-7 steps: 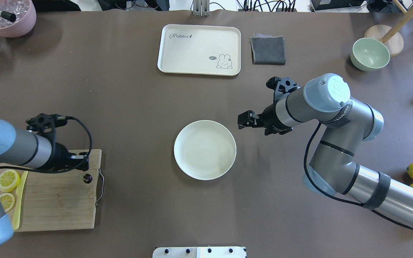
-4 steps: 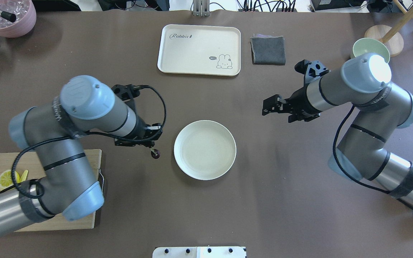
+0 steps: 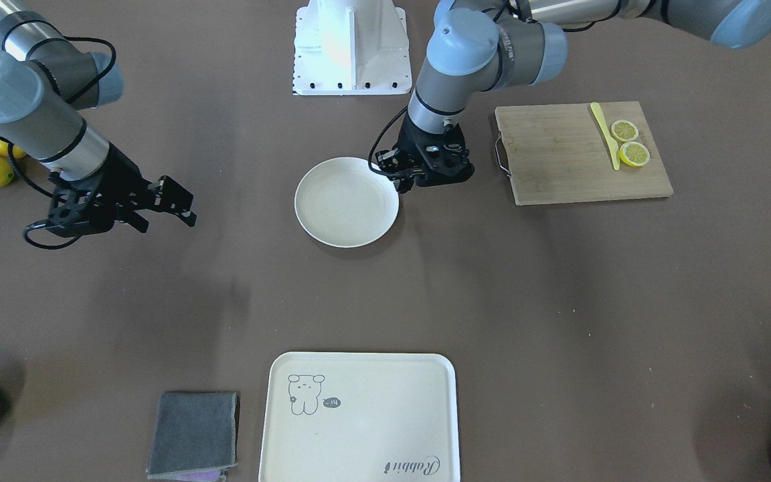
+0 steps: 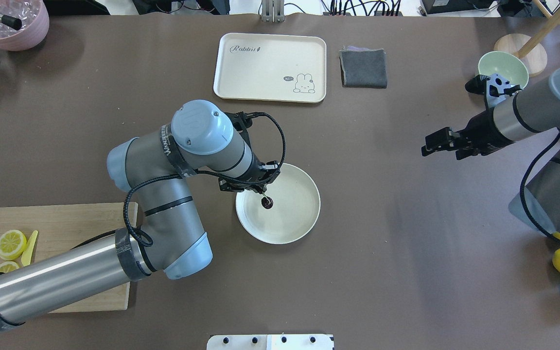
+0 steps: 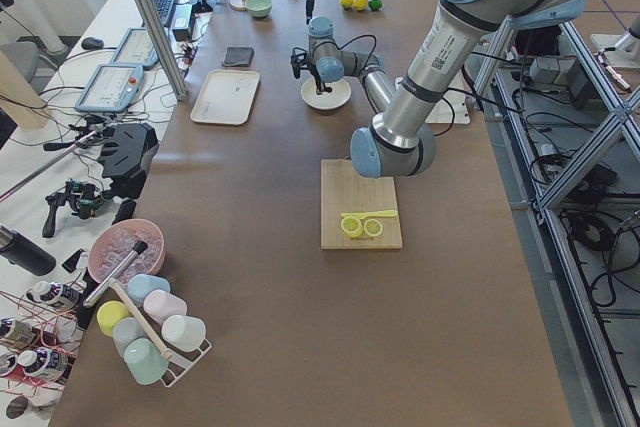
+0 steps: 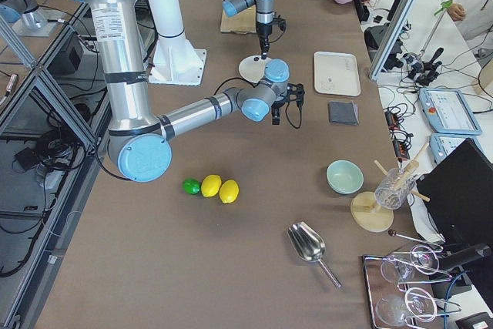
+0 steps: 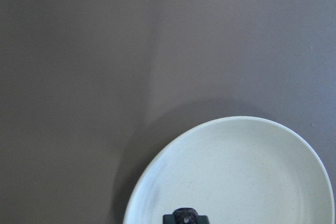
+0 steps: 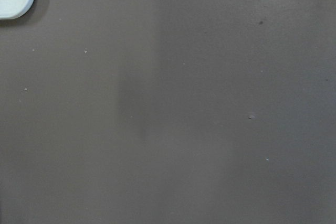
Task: Place red cherry on plate
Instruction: 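Release the cherries onto the plate with left gripper while right arm withdraws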
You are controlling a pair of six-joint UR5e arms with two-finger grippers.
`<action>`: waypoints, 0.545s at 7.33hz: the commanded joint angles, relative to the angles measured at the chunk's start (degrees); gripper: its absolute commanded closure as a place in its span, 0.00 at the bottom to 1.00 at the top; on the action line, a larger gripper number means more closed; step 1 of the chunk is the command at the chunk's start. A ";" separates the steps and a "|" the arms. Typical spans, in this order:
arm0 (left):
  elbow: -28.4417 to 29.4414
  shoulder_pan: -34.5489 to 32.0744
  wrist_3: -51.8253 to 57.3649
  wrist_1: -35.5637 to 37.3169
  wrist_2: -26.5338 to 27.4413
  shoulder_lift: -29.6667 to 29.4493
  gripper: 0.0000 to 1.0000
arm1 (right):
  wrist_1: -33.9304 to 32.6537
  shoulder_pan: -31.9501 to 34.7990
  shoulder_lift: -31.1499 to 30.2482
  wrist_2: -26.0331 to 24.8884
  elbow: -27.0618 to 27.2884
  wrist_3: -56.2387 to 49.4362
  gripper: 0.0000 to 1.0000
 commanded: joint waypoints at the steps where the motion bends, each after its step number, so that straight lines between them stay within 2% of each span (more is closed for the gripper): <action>1: 2.23 0.77 -0.54 -2.77 0.03 -0.68 0.30 | 0.14 2.54 -2.18 2.28 0.53 -3.24 0.00; 2: 1.18 0.78 -0.54 -2.33 0.04 -0.59 0.02 | 0.05 2.81 -2.97 2.38 1.66 -3.34 0.00; 3: -1.18 -0.61 -0.71 -1.89 -0.23 0.54 0.03 | -0.03 3.59 -3.15 2.64 1.85 -3.34 0.00; 4: -9.21 -2.89 1.46 -0.76 -0.58 9.25 0.03 | -0.38 5.08 -3.24 2.73 1.76 -4.21 0.00</action>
